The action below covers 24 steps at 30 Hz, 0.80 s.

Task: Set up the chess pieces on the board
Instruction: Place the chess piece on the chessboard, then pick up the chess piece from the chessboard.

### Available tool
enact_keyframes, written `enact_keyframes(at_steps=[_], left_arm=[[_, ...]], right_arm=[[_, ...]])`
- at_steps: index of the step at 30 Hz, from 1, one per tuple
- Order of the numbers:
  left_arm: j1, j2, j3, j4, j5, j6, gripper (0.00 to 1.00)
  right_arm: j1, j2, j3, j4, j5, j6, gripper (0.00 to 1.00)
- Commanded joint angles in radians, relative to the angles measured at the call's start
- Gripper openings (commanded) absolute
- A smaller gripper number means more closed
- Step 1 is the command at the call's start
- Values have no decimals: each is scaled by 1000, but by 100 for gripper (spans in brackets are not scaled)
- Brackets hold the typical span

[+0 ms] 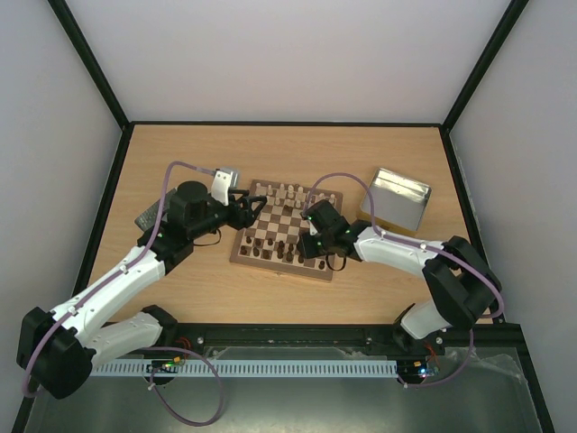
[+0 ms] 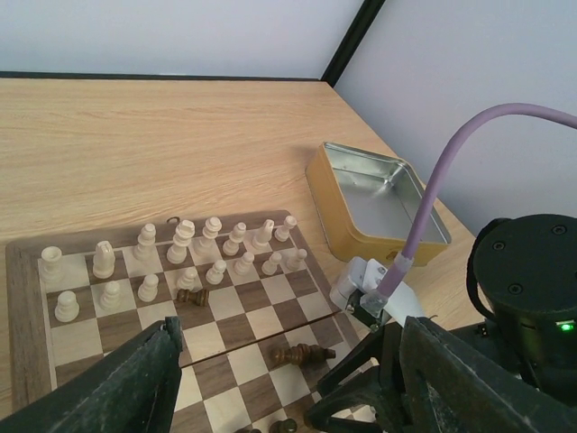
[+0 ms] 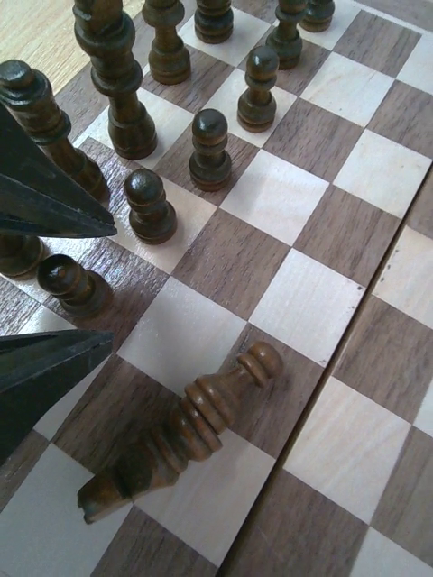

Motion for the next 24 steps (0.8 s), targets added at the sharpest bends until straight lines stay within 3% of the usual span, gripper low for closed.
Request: enact_keyframes(at_steps=[1,13,17,24], left_arm=[[5,-2,15,13,5,13,69],[7,-7,14,2,-6,6,71],[7,-8,11,1,-2,1,72],[7,-8,1,9,11,-5,72]], right_arm=[[7,-32,43,-35,40,4,28],[-24,-46,97,-104,266,52,30],[-28,-10,109,-135,262,13,39],[-28,59,142,-188,222,-86,40]])
